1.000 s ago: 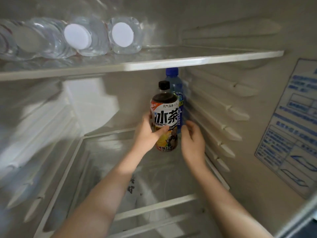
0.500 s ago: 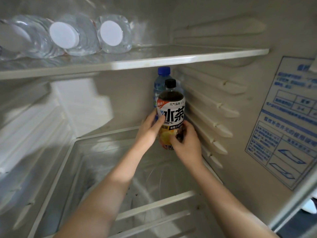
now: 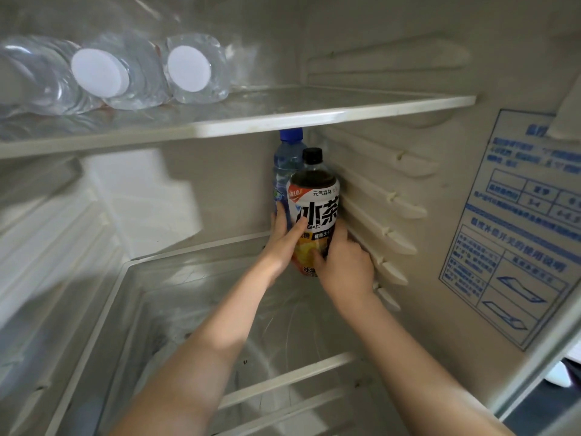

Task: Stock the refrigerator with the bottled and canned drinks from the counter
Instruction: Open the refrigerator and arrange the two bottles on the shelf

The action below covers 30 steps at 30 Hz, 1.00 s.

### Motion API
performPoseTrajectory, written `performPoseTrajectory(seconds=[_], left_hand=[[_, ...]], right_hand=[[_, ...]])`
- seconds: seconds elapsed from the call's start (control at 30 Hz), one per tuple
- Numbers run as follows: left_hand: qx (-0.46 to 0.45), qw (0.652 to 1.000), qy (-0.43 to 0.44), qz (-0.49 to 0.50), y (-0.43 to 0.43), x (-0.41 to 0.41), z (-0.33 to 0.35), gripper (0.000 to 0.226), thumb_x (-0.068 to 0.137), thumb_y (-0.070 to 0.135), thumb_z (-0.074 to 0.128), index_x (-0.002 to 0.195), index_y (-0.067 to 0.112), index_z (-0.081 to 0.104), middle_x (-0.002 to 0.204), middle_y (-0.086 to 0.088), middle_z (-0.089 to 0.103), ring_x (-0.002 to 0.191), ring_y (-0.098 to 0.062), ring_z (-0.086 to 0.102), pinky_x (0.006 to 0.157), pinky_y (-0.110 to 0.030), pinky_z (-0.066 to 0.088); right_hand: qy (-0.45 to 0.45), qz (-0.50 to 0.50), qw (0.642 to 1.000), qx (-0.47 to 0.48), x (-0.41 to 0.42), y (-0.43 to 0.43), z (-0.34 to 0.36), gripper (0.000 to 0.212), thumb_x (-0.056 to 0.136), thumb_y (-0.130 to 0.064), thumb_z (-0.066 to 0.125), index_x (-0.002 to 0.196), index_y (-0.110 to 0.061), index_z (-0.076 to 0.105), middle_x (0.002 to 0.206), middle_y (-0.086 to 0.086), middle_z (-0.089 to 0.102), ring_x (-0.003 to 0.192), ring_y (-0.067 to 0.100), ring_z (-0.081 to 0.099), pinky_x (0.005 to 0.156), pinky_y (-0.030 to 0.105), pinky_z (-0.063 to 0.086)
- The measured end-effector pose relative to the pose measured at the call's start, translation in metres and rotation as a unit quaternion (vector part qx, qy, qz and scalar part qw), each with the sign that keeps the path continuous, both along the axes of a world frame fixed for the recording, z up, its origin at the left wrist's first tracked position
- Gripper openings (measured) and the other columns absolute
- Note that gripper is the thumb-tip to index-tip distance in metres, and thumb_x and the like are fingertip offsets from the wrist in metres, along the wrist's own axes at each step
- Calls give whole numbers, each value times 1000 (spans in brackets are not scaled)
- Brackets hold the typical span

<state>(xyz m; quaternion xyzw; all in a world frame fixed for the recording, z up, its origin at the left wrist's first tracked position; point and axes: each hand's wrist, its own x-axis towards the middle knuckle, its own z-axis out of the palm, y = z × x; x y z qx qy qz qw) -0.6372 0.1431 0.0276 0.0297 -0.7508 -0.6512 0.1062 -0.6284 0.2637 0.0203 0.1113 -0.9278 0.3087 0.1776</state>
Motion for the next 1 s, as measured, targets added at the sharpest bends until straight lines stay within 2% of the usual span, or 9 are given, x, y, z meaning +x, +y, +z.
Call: performPoseTrajectory(seconds=[0.07, 0.13, 0.27, 0.37, 0.43, 0.53, 0.63, 0.87, 1.0], left_hand=[[14, 1000, -3, -4, 0, -1, 1, 68, 98, 36, 44, 152, 32, 2, 158, 1, 18, 143, -24, 25, 114, -48, 28], [33, 999, 1, -20, 2, -1, 5, 60, 98, 30, 45, 150, 31, 14, 154, 0, 29, 136, -21, 35, 105, -37, 36], [50, 998, 3, -28, 2, -3, 8, 59, 98, 27, 45, 150, 30, 17, 150, -2, 35, 131, -20, 41, 97, -37, 40], [74, 997, -9, -22, -1, -4, 7, 63, 97, 28, 48, 151, 29, 15, 146, 0, 42, 112, -12, 52, 84, -30, 47], [82, 996, -10, -20, -1, -5, 5, 62, 97, 28, 48, 150, 27, 17, 141, 2, 47, 99, -4, 57, 71, -18, 52], [90, 996, -10, -6, 2, -5, 1, 58, 96, 29, 49, 148, 25, 23, 133, 4, 53, 93, 4, 57, 58, -9, 49], [101, 995, -18, 6, 1, -4, 1, 55, 95, 27, 50, 145, 24, 29, 125, 3, 58, 93, -1, 60, 62, -17, 48], [114, 993, -24, 17, 5, 0, 3, 53, 91, 27, 55, 140, 24, 36, 128, -1, 59, 102, -12, 61, 68, -24, 49], [108, 993, -46, 15, 8, 6, 7, 54, 92, 30, 55, 142, 23, 36, 131, 3, 54, 115, -17, 54, 88, -30, 43]], right_hand=[[-3, 6, 1000, -6, 0, 0, 0, 55, 88, -28, 60, 132, -12, 33, 112, 12, 64, 98, 35, 63, 74, 37, 48], [-9, 5, 1000, -7, 0, -2, 1, 56, 88, -26, 58, 134, -10, 31, 113, 14, 64, 100, 36, 63, 76, 38, 48], [-26, -1, 1000, 13, -2, -5, 6, 59, 87, -25, 59, 134, -6, 29, 115, 17, 63, 103, 37, 62, 79, 39, 48], [-35, 1, 999, 19, -2, -7, 9, 58, 86, -27, 60, 132, -7, 30, 115, 17, 63, 103, 37, 62, 79, 39, 48], [-37, -2, 999, 21, -2, -7, 10, 54, 87, -27, 59, 130, -7, 32, 115, 17, 63, 103, 37, 62, 80, 39, 48], [-37, -2, 999, 22, -4, -7, 11, 48, 88, -25, 57, 128, -8, 35, 117, 16, 62, 105, 36, 61, 81, 39, 48], [-44, 3, 999, 18, -4, -6, 8, 47, 88, -26, 58, 124, -6, 36, 116, 17, 62, 104, 36, 61, 80, 39, 47], [-16, -2, 1000, 8, 1, 0, -1, 48, 89, -28, 58, 127, -9, 35, 110, 17, 64, 98, 38, 63, 74, 38, 48], [-21, 12, 1000, 4, 4, 4, 1, 55, 88, -26, 58, 134, -10, 32, 112, 17, 63, 99, 38, 62, 75, 38, 48]])
